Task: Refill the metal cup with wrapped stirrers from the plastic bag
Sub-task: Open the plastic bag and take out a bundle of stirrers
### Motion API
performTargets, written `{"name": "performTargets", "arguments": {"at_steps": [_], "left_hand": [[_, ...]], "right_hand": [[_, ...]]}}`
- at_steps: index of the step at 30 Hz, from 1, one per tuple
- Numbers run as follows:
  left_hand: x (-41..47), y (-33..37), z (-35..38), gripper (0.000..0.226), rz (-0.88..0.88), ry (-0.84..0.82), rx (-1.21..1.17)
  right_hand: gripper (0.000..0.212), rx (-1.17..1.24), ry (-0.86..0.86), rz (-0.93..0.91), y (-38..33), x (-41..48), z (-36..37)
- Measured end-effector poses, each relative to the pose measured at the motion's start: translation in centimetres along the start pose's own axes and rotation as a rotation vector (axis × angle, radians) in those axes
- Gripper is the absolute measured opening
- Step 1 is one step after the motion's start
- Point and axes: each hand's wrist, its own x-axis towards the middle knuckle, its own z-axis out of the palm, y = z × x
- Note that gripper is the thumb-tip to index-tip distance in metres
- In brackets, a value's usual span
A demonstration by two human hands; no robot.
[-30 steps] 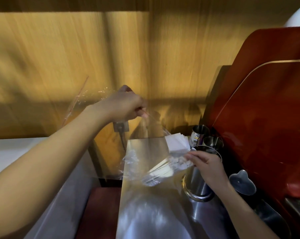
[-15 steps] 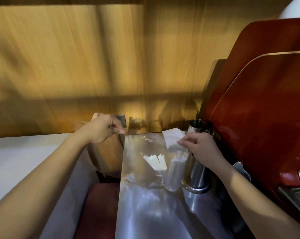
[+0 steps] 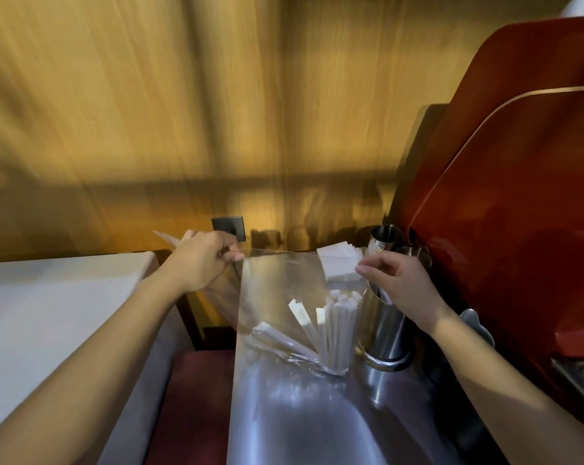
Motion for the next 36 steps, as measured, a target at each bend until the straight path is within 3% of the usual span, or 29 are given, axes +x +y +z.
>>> {"name": "performTargets", "arguments": {"at_steps": [5, 8, 12, 15, 18, 22, 24, 26, 28, 31, 34, 36], "left_hand": [[0.0, -0.4, 0.7, 0.021, -0.020, -0.029, -0.033], [-0.1, -0.7, 0.9, 0.007, -0.011, 0.000, -0.051], [-0.4, -0.8, 1.1, 0.011, -0.043, 0.013, -0.112], [-0.9, -1.1, 1.3, 0.012, -0.080, 0.023, -0.165], [-1.1, -1.4, 1.4, 0.011, -0.080, -0.012, -0.132], [-1.3, -1.6, 1.6, 0.014, -0.104, -0.028, -0.184], [-1.3, -1.7, 2.1, 0.016, -0.087, 0.008, -0.123], [-1.4, -1.6, 2.1, 0.017, -0.102, 0.021, -0.147], [-1.5, -1.5, 2.1, 0.012, -0.121, -0.035, -0.166], [-1.7, -1.0, 2.3, 0.004, -0.104, -0.127, -0.137], [-1.7, -0.2, 2.2, 0.021, -0.090, -0.018, -0.246], [-1.5, 0.0, 2.1, 0.011, -0.065, 0.026, -0.223]], "right_hand": [[0.014, 0.049, 0.086, 0.030, 0.7, -0.6, 0.5], [0.017, 0.075, 0.231, -0.090, -0.3, -0.3, 0.3], [0.016, -0.075, 0.063, -0.144, -1.2, 0.0, 0.5], [0.021, -0.013, 0.181, -0.162, -1.2, 0.3, 0.3], [0.017, -0.065, 0.104, -0.170, -1.4, 0.5, 0.2], [0.013, -0.009, 0.151, -0.145, -1.8, 0.8, 0.6], [0.009, -0.107, 0.045, -0.173, -1.9, 0.6, 1.0], [0.008, -0.150, 0.078, -0.207, -1.6, 0.5, 1.4], [0.010, -0.101, 0.134, -0.191, -1.7, 0.7, 1.6], [0.007, -0.175, 0.058, -0.230, -1.9, 0.7, 2.5], [0.006, -0.072, 0.146, -0.196, -1.7, 1.3, 2.1], [0.010, -0.010, 0.144, -0.139, -1.2, 1.4, 1.6]]}}
